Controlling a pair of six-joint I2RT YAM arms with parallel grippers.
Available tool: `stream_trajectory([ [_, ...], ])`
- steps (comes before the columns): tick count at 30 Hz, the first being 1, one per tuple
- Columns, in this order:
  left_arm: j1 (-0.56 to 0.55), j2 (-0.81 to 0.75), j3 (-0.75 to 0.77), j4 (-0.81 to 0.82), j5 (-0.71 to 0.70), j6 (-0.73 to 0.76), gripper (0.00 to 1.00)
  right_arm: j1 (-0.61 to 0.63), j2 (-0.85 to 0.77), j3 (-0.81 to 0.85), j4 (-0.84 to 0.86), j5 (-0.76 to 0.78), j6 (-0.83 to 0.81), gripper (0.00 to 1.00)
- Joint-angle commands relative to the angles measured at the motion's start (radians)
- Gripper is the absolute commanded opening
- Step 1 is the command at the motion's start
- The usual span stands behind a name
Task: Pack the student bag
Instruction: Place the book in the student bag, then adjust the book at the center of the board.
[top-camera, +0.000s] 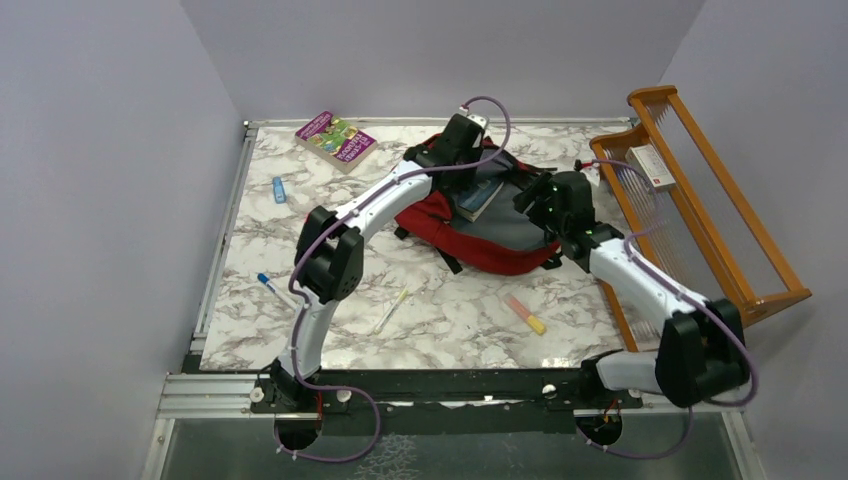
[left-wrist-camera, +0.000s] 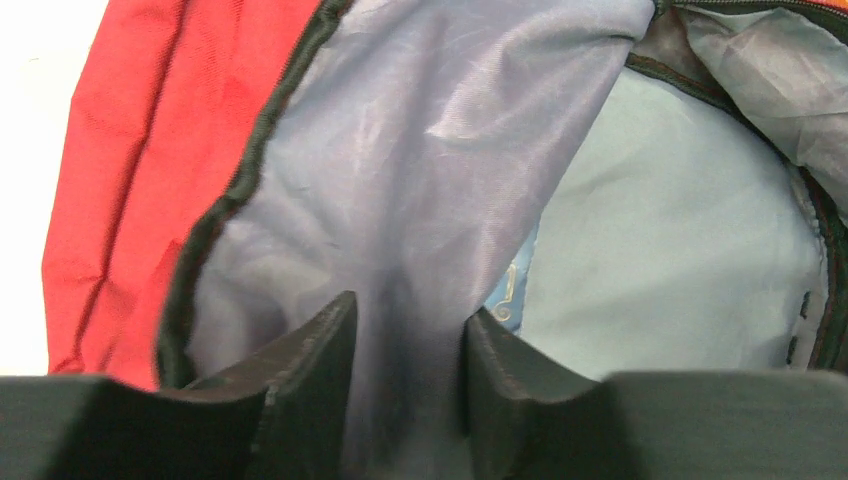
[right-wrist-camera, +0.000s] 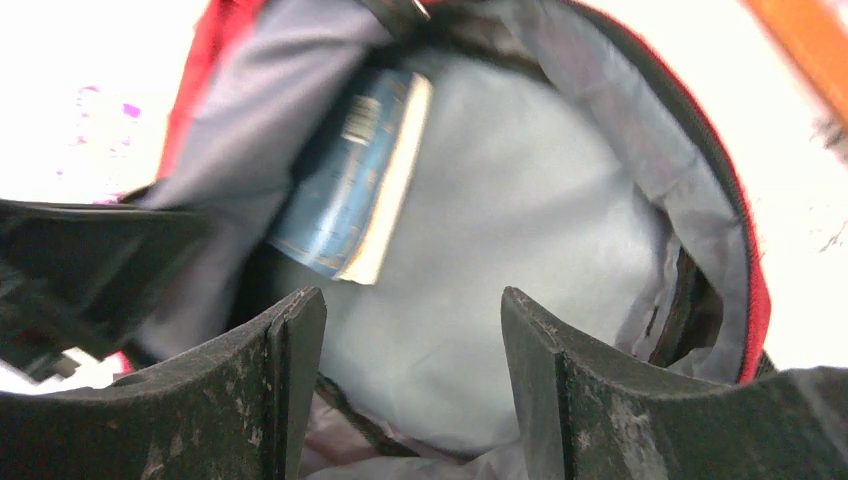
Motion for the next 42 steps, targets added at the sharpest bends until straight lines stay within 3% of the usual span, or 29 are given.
stream_trajectory([
  [1,0.061,-0.162,-0.075,0.090,0.068,-0.014,0.47,0.008,-0.169,-0.008,0.007,0.042,-0.180,0.69],
  [8,0.191,-0.364,-0.293,0.190,0.160,-0.053,0.57,0.008,-0.180,0.125,0.079,-0.188,-0.369,0.69],
  [14,0.345,-0.544,-0.526,0.341,0.259,-0.092,0.63,0.012,0.002,0.320,0.119,-0.384,-0.409,0.69],
  [19,0.492,-0.588,-0.631,0.411,0.318,-0.172,0.65,0.047,0.228,0.528,0.137,-0.487,-0.440,0.69],
  [25,0.641,-0.531,-0.663,0.508,0.339,-0.294,0.66,0.113,0.552,0.831,0.114,-0.539,-0.480,0.69],
  [34,0.752,-0.296,-0.513,0.571,0.358,-0.317,0.69,0.182,1.072,1.390,0.084,-0.551,-0.515,0.69],
  [38,0.778,-0.193,-0.447,0.624,0.368,-0.316,0.69,0.205,1.196,1.487,0.164,-0.529,-0.516,0.68],
  [42,0.784,-0.075,-0.335,0.654,0.359,-0.283,0.69,0.219,1.201,1.463,0.181,-0.524,-0.512,0.68],
])
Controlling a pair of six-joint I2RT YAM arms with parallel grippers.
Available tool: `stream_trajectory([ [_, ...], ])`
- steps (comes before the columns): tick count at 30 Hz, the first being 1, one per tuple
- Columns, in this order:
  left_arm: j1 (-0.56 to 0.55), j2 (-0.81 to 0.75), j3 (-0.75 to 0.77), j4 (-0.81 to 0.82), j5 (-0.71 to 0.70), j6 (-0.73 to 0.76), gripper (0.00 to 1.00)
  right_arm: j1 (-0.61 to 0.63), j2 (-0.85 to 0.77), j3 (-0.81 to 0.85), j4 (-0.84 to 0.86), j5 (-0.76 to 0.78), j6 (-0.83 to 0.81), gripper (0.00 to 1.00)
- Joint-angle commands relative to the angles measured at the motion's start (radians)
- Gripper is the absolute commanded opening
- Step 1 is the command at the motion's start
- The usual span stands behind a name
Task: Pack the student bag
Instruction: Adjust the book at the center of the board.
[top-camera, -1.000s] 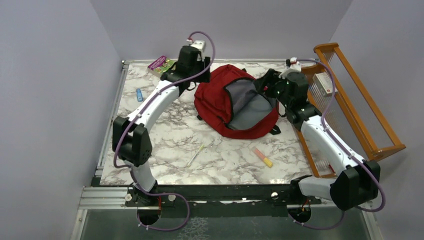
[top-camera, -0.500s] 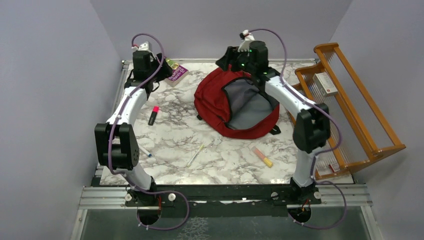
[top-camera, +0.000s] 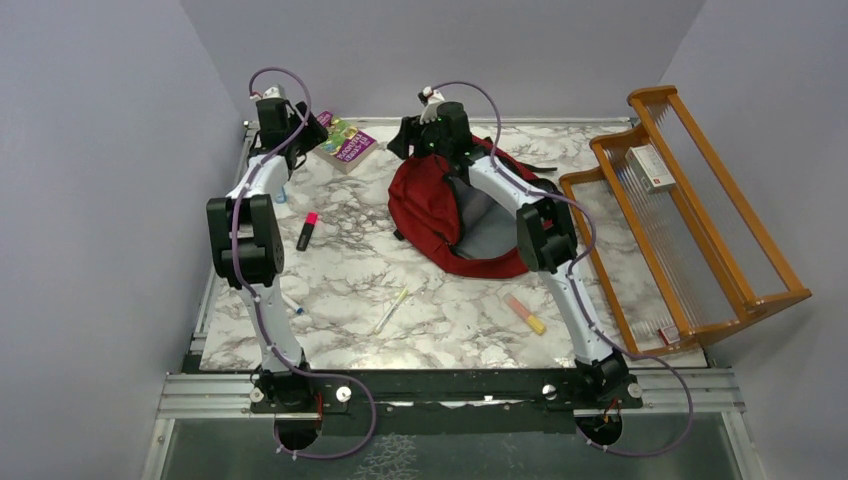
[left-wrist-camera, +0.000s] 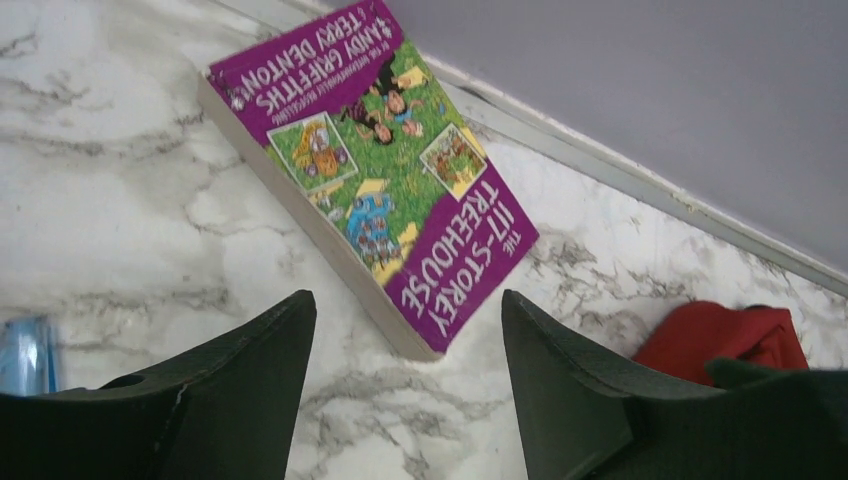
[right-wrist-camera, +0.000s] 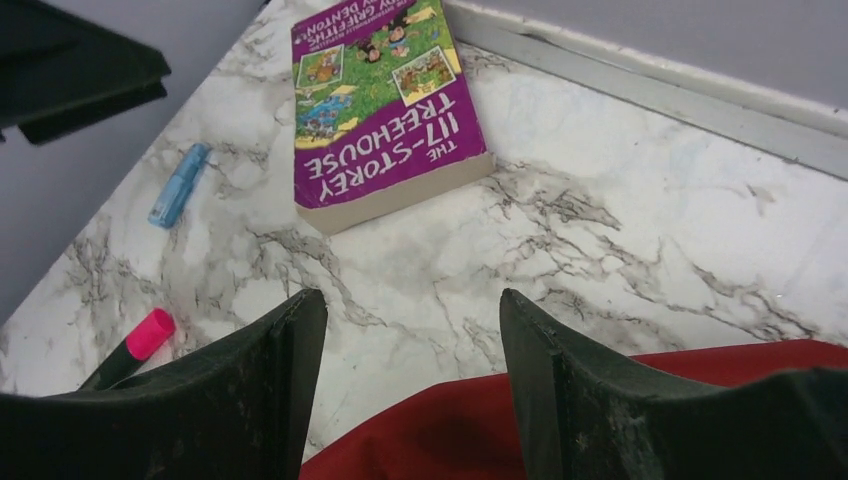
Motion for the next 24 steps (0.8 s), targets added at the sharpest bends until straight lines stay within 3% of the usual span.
stream_trajectory([
  [1,0.012,0.126,0.163,0.086,0.014,0.029,0.69,0.021,-0.023,-0.017,0.075,0.005,-0.010,0.68],
  [12,0.014,0.566,0.823,-0.108,0.008,0.254,0.70,0.037,-0.435,-0.624,0.180,-0.018,-0.019,0.68],
  [24,0.050,0.705,0.944,-0.009,0.032,0.302,0.76,0.040,-0.774,-0.973,0.124,-0.035,-0.020,0.68],
])
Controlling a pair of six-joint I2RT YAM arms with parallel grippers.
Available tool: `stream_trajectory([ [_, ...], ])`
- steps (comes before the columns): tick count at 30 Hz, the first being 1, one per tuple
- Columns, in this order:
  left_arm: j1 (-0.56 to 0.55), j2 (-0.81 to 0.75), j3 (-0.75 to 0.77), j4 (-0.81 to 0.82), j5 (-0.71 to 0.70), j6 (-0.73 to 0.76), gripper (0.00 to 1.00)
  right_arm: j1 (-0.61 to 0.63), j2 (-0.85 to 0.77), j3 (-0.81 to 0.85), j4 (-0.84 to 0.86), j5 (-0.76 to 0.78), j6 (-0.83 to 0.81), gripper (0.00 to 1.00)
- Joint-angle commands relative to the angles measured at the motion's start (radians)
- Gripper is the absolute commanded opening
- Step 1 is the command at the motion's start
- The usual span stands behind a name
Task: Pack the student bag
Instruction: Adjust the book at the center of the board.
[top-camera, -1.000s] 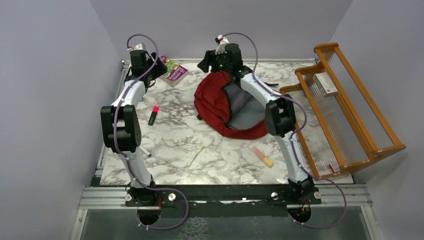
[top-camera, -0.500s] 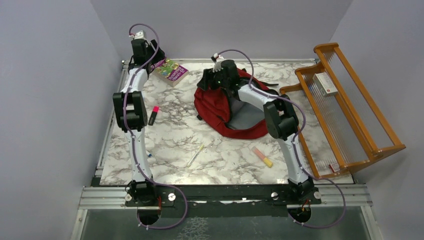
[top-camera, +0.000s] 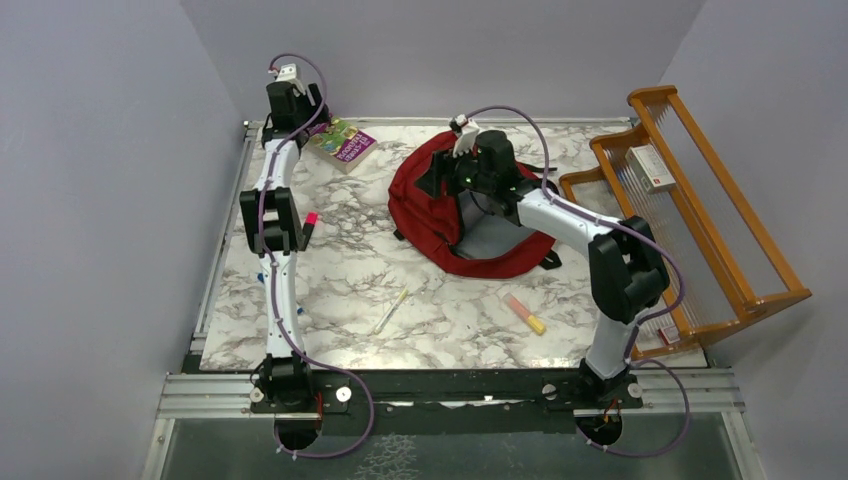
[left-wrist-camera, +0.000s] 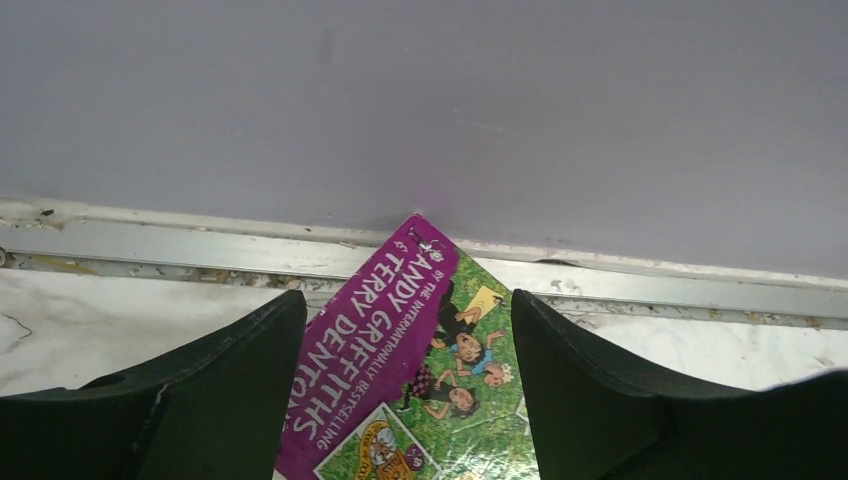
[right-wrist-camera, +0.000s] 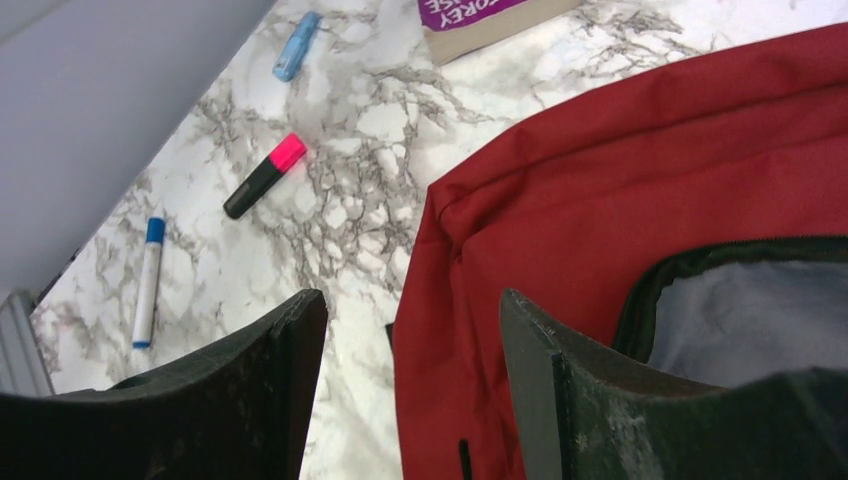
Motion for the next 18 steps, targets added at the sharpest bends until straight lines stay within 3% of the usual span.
stream_trajectory([
  [1,0.031,0.038,0.051,0.050,0.029,0.010,0.76,0.007,-0.093,-0.074,-0.018,-0.022,-0.008,0.68],
  [18,0.052,0.113,0.084,-0.039,0.110,-0.019,0.74,0.006,-0.192,-0.174,-0.070,-0.029,0.015,0.68],
])
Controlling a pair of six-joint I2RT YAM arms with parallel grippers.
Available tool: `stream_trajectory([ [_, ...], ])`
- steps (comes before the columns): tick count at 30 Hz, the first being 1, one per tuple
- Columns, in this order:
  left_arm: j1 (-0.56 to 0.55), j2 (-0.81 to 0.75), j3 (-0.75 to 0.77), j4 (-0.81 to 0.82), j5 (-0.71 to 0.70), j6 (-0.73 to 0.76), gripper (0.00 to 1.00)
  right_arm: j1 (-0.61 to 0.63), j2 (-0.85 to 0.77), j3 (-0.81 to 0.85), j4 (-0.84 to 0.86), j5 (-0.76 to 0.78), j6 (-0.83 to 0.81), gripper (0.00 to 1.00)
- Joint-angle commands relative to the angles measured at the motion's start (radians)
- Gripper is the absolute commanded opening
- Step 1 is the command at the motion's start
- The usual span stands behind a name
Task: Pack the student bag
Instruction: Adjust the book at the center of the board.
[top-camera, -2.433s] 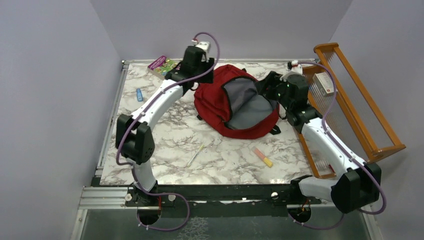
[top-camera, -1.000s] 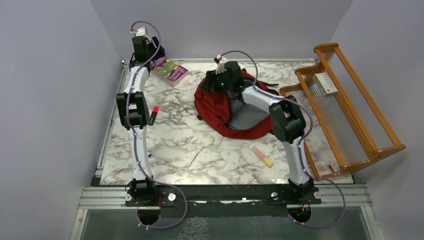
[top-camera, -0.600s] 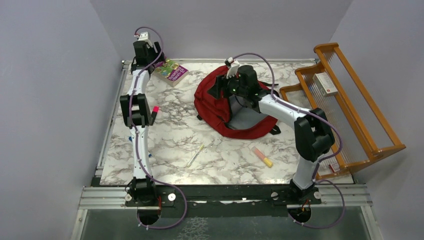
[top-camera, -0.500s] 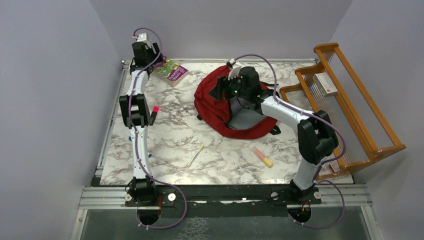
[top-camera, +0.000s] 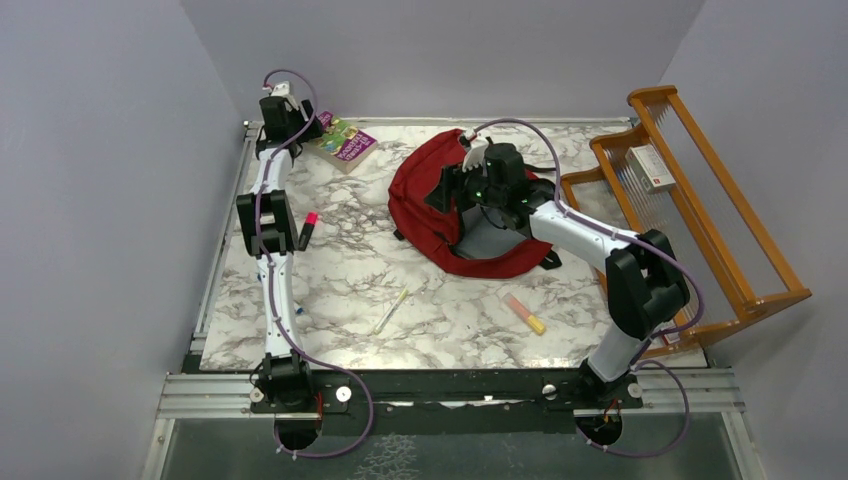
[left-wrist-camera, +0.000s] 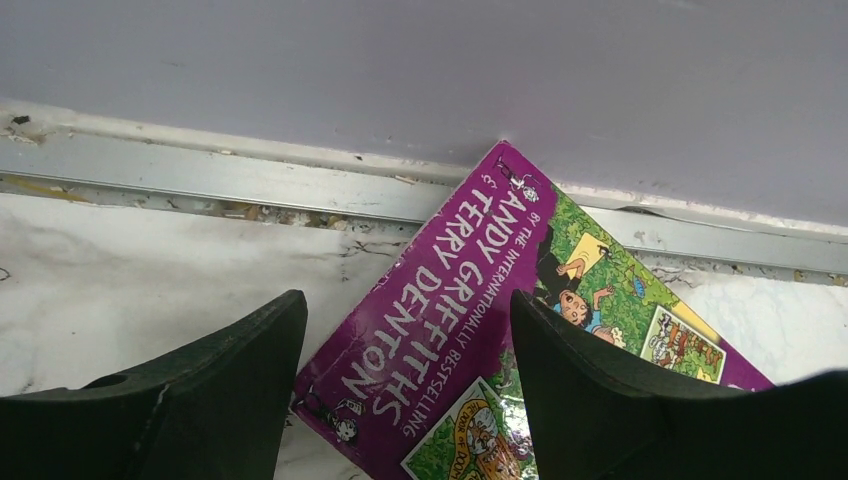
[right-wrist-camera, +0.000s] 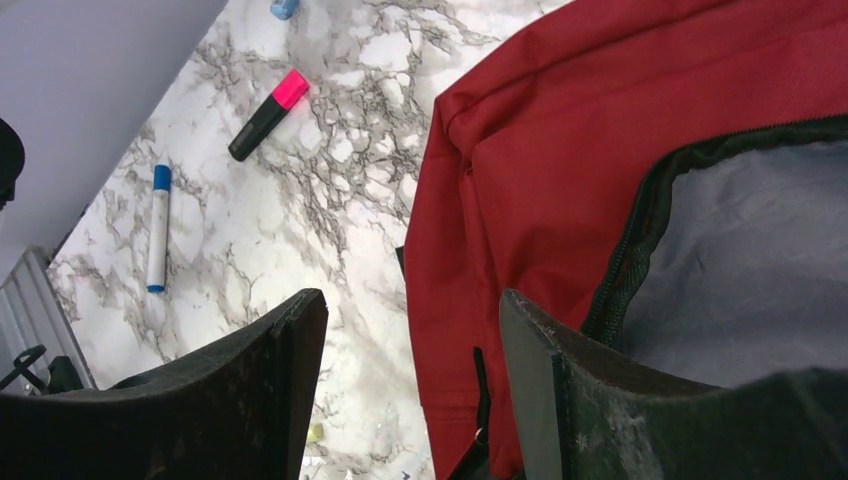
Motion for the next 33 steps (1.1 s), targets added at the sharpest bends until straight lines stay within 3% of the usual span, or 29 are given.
stream_trajectory([
  [1,0.000,0.016,0.055,-0.023,0.043,-0.003,0.74,0.007,-0.038,-0.003,-0.026,-0.024,0.007,0.68],
  [8,-0.001,0.011,0.074,-0.093,0.111,0.009,0.67,0.006,-0.041,0.006,-0.036,-0.036,0.014,0.68],
  [18,-0.008,-0.054,-0.019,-0.199,0.147,0.071,0.61,0.006,-0.065,-0.009,-0.029,-0.041,0.020,0.68],
  [26,-0.053,-0.153,-0.177,-0.244,0.160,0.125,0.54,0.006,-0.086,-0.041,-0.007,-0.047,0.032,0.68],
  [33,-0.090,-0.265,-0.389,-0.273,0.143,0.110,0.42,0.005,-0.088,-0.060,-0.002,-0.030,0.040,0.68],
])
